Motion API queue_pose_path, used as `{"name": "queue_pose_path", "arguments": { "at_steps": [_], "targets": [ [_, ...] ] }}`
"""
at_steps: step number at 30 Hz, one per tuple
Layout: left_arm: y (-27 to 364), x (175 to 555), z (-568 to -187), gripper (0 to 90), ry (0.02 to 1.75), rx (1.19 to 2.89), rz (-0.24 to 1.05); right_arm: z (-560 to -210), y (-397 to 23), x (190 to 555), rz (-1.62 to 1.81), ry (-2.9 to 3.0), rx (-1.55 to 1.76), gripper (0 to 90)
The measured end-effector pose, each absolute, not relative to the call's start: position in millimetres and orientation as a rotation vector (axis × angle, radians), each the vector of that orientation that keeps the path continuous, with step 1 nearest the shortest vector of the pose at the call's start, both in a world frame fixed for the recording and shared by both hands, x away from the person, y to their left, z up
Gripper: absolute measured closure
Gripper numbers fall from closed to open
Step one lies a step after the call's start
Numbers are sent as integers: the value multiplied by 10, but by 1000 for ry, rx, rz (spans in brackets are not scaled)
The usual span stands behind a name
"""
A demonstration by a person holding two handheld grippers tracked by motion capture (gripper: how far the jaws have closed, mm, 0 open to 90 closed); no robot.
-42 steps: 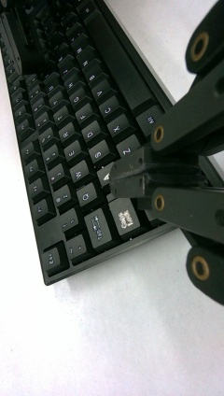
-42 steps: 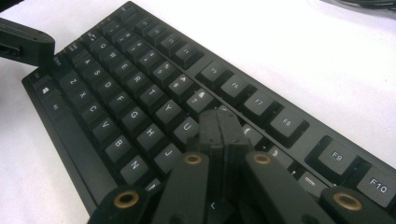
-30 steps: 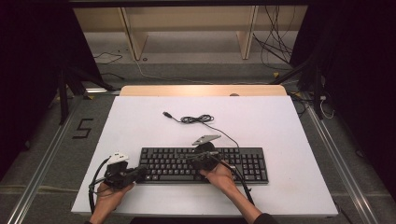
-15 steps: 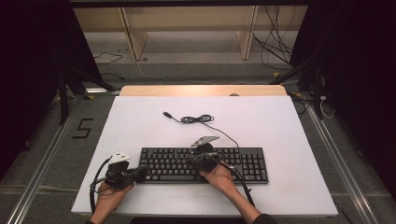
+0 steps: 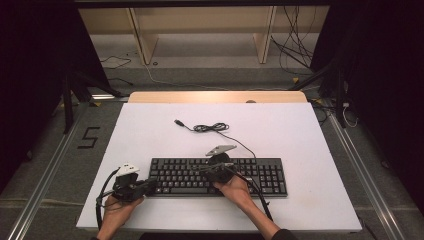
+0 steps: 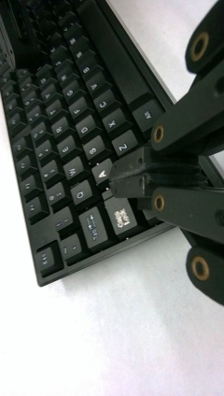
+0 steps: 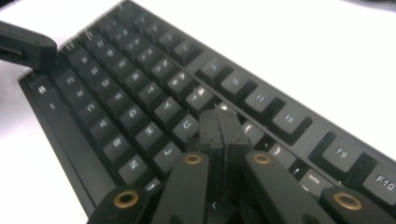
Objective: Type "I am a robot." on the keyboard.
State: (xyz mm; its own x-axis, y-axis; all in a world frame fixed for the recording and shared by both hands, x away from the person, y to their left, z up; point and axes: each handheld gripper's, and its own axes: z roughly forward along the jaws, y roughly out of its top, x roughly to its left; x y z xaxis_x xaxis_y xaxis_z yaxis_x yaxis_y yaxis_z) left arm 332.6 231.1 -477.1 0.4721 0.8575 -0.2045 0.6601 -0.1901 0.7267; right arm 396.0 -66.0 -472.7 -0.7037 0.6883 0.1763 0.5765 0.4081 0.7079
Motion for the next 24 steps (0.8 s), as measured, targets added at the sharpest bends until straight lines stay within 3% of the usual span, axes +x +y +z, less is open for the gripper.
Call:
{"name": "queue_pose_path", "arguments": {
  "at_steps": [11,23,24],
  "targets": [
    [2317,3288,-4712,825,1231,1856,319,-4638,-726,3952,1257,2482,1142,853],
    [2313,3254,-4674,644,1179,1808,297,-4574,-760,3920,1338,2483,1122,698],
    [2310,3253,-4671,628,1176,1802,295,-4563,-761,3910,1353,2491,1119,653]
  ]
}}
